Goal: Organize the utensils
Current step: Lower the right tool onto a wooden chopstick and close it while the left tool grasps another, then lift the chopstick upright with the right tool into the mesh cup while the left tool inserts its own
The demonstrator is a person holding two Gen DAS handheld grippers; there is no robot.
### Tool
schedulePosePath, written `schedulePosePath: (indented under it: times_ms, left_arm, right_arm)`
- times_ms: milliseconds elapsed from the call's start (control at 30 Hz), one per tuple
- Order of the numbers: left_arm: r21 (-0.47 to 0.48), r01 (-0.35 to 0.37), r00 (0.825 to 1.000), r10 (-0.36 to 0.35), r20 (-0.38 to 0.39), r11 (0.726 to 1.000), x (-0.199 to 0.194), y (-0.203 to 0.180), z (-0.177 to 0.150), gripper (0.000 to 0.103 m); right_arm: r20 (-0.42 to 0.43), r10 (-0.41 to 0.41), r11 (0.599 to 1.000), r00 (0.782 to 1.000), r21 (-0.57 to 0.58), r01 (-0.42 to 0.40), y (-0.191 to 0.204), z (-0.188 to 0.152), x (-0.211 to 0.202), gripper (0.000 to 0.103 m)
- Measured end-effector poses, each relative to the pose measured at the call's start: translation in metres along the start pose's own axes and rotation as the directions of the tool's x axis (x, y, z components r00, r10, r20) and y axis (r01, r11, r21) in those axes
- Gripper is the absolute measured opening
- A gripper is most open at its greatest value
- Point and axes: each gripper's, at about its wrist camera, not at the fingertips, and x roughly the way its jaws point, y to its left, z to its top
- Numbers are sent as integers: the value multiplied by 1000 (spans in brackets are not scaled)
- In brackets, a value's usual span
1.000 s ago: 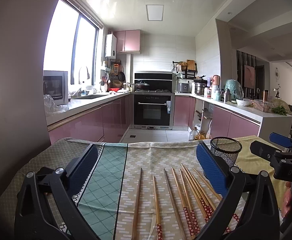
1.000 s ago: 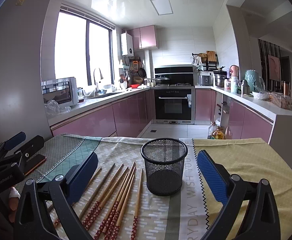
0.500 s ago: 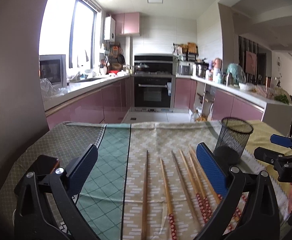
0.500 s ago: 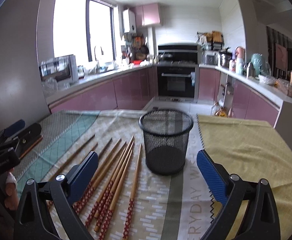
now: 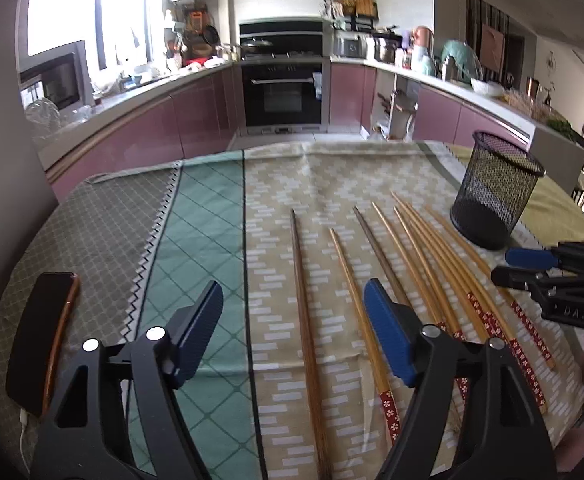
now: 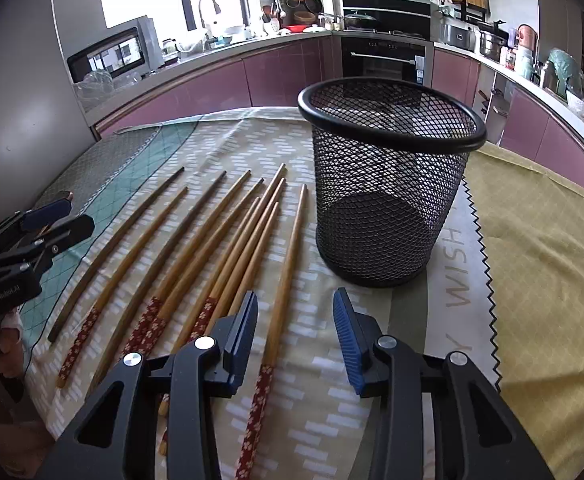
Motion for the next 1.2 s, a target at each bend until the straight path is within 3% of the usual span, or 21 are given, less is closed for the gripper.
schedulePosePath:
  times_ms: [333,433,500,600,833,1033,1100,1200]
  left_arm:
    - [-6,40,983,-40,-177,999,48,-1,6,38]
    - [1,44,981,-43,-188,999,53,-2,9,31]
    - [-6,57,980,-57,-192,998,55,-3,11,17]
    - [-19,57,980,-60,-189,998,56,-4,12,9]
    - [-60,81,981,-90,-170,995,46,-4,14,8]
    - [-71,175,978,-181,-105,982,14,-1,26,8]
    - [-76,228,969,-234,-79,971,2,-2,34,8]
    - [-112,337,938,-343,-42,935,-14,-1,49,8]
  right_arm:
    - [-18,-3,1000,1000,9,3,-5,4,8,27]
    - [-23,24,999,999,38,-23,-10,5,8,15]
    - [-26,54,997,998,64,-52,-14,5,8,6]
    - [-20,67,995,998,75,-66,-16,5,5,6]
    - [26,123,990,992,65,-124,-17,5,-15,6]
    - [93,186,981,978,46,-191,-18,12,-41,6]
    - [123,208,976,970,43,-214,-20,16,-51,6]
    - [168,227,971,959,38,-236,-23,22,-67,6]
